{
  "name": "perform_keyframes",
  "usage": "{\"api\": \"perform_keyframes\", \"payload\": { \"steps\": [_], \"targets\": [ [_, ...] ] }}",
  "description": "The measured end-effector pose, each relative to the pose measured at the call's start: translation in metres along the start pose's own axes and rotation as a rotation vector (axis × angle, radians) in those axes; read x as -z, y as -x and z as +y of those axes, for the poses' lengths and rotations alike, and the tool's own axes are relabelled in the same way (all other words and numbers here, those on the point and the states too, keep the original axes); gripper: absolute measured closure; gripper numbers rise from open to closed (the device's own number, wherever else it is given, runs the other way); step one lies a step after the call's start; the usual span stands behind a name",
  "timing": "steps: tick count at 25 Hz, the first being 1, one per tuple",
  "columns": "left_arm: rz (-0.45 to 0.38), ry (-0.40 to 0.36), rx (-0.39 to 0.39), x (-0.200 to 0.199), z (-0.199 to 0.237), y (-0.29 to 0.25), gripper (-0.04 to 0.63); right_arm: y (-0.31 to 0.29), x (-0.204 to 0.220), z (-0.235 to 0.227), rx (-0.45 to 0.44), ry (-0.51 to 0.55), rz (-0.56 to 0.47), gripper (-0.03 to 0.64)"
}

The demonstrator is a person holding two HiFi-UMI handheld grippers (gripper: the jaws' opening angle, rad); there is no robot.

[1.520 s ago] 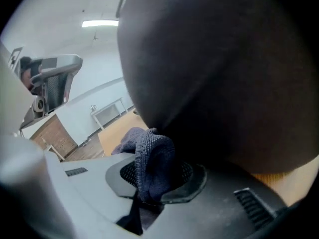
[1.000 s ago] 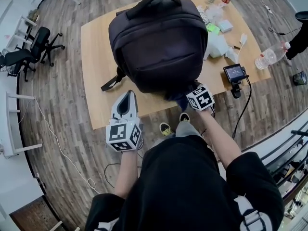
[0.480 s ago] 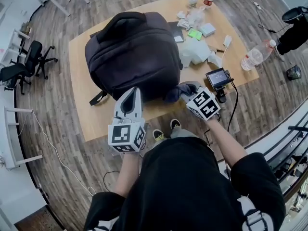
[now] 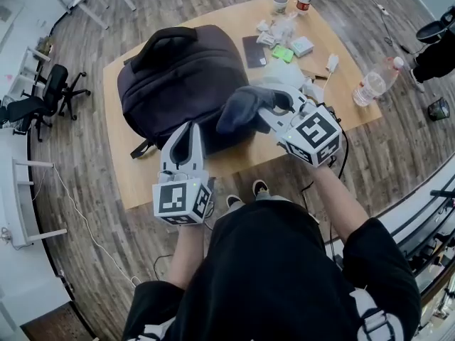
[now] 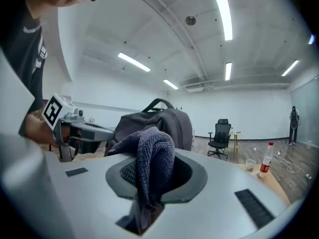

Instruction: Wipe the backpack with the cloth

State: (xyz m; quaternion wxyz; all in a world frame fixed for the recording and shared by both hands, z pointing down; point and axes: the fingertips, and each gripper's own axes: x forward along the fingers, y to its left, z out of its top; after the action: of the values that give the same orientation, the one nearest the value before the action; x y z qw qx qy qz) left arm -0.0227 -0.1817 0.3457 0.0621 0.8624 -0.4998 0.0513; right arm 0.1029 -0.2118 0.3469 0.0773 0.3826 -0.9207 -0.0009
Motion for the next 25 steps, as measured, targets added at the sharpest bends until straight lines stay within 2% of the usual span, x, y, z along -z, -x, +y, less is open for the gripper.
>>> {"api": "perform_keyframes", "payload": {
  "steps": [2, 7, 9, 13, 14, 16, 18, 21, 23, 25],
  "targets": [
    [0.006, 0.005, -0.036, 0.004, 0.001, 0.005, 0.577, 0.001, -0.019, -0.018, 0.016, 0.028, -0.057, 0.54],
    [0.041, 0.013, -0.173, 0.018, 0.016, 0.017, 0.578, -0.014, -0.057, -0.068, 0.081, 0.216, -0.145, 0.54],
    [0.057, 0.034, -0.212, 0.024, 0.024, 0.022, 0.578, -0.032, -0.068, -0.09, 0.076, 0.23, -0.175, 0.54],
    [0.098, 0.119, -0.279, 0.042, 0.04, 0.026, 0.578, -0.08, -0.082, -0.133, 0.07, 0.192, -0.213, 0.54],
    [0.104, 0.136, -0.291, 0.045, 0.042, 0.026, 0.578, -0.094, -0.082, -0.139, 0.049, 0.188, -0.198, 0.54],
    [0.112, 0.146, -0.307, 0.05, 0.046, 0.025, 0.578, -0.119, -0.075, -0.134, -0.051, 0.168, -0.15, 0.54],
    [0.115, 0.147, -0.309, 0.052, 0.05, 0.023, 0.578, -0.134, -0.068, -0.121, -0.161, 0.096, -0.125, 0.541],
    [0.126, 0.162, -0.302, 0.056, 0.056, 0.017, 0.578, -0.13, -0.066, -0.107, -0.276, -0.011, -0.146, 0.551],
    [0.136, 0.165, -0.297, 0.058, 0.061, 0.013, 0.578, -0.127, -0.066, -0.097, -0.327, -0.039, -0.143, 0.558],
    [0.151, 0.148, -0.283, 0.059, 0.063, 0.011, 0.578, -0.121, -0.064, -0.089, -0.34, -0.049, -0.128, 0.561]
  ]
}}
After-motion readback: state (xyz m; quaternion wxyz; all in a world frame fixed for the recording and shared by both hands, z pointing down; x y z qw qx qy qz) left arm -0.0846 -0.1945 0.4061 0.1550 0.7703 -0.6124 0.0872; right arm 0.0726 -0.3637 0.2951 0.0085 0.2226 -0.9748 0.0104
